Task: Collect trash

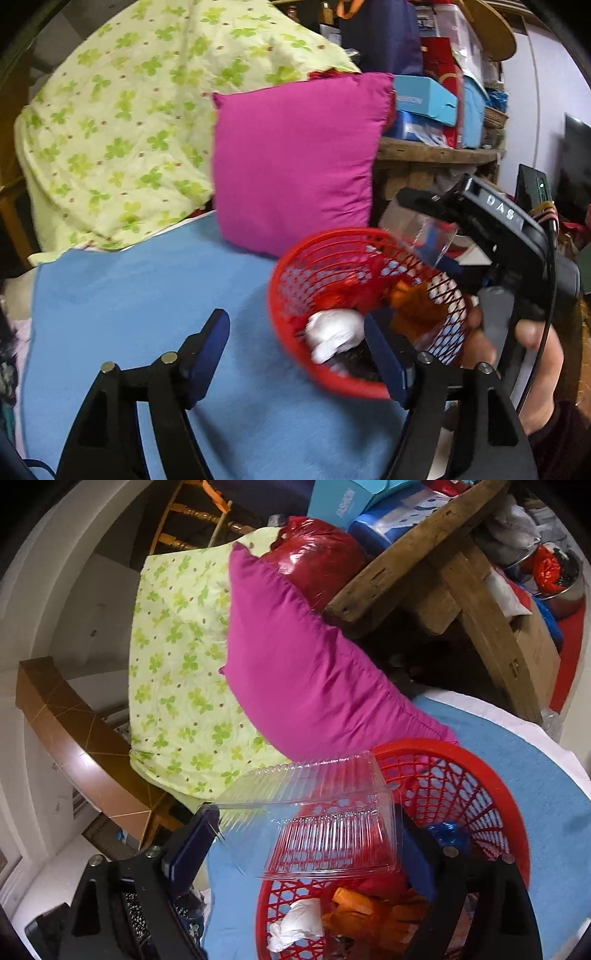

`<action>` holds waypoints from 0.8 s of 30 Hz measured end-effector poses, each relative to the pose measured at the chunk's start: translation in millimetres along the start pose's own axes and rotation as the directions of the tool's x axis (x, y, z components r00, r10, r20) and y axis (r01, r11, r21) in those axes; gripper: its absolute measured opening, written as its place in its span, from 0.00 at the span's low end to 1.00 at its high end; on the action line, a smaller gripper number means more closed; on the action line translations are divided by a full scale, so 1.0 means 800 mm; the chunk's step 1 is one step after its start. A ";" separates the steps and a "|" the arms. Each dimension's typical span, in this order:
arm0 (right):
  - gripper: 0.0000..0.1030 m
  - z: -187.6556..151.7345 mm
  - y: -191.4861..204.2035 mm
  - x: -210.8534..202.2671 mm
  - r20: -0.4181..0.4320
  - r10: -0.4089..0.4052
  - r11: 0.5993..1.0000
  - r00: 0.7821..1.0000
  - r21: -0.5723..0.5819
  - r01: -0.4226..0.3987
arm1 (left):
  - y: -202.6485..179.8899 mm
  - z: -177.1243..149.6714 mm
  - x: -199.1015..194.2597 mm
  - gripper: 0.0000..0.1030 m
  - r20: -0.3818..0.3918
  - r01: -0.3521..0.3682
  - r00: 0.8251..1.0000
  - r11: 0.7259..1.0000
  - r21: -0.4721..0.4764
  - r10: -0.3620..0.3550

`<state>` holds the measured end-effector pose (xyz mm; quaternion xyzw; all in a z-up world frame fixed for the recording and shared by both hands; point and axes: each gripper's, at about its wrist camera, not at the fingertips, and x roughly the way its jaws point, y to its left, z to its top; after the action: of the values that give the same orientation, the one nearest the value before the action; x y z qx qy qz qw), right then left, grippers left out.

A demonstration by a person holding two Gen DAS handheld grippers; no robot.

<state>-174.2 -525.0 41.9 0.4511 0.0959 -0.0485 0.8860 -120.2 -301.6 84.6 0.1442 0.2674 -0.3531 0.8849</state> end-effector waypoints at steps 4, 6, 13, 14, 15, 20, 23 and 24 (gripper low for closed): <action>0.93 -0.008 0.018 0.002 -0.002 0.015 0.998 1.000 -0.059 -0.015 | 0.015 -0.010 -0.023 0.80 -0.003 -0.058 0.998 0.998 -0.004 0.058; 0.93 -0.014 0.029 0.003 0.003 0.006 0.995 1.000 -0.102 -0.006 | 0.022 -0.013 -0.038 0.81 0.003 -0.089 0.996 0.996 -0.004 0.089; 0.95 -0.028 0.047 0.011 0.017 -0.028 0.985 0.999 -0.168 0.031 | 0.038 -0.018 -0.074 0.89 0.029 -0.159 0.987 0.987 -0.019 0.160; 0.95 -0.028 0.048 0.011 0.020 -0.033 0.985 0.999 -0.168 0.036 | 0.040 -0.019 -0.079 0.89 0.036 -0.173 0.984 0.985 -0.019 0.174; 0.95 -0.030 0.049 0.010 0.025 -0.038 0.985 0.999 -0.167 0.041 | 0.041 -0.019 -0.082 0.89 0.039 -0.181 0.983 0.983 -0.019 0.181; 0.95 -0.040 0.065 -0.013 0.075 -0.051 0.976 0.996 -0.208 0.066 | 0.050 -0.018 -0.099 0.89 0.052 -0.207 0.977 0.978 -0.031 0.208; 0.95 -0.054 0.080 -0.041 0.128 -0.079 0.958 0.989 -0.263 0.110 | 0.056 -0.018 -0.109 0.90 0.055 -0.210 0.976 0.977 -0.040 0.212; 0.95 -0.060 0.083 -0.052 0.143 -0.084 0.954 0.986 -0.275 0.122 | 0.057 -0.018 -0.113 0.90 0.060 -0.210 0.975 0.977 -0.042 0.212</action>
<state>-209.7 -447.4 75.7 0.3100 0.0674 -0.1098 0.9420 -148.4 -213.1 127.9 0.1446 0.2282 -0.2569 0.9279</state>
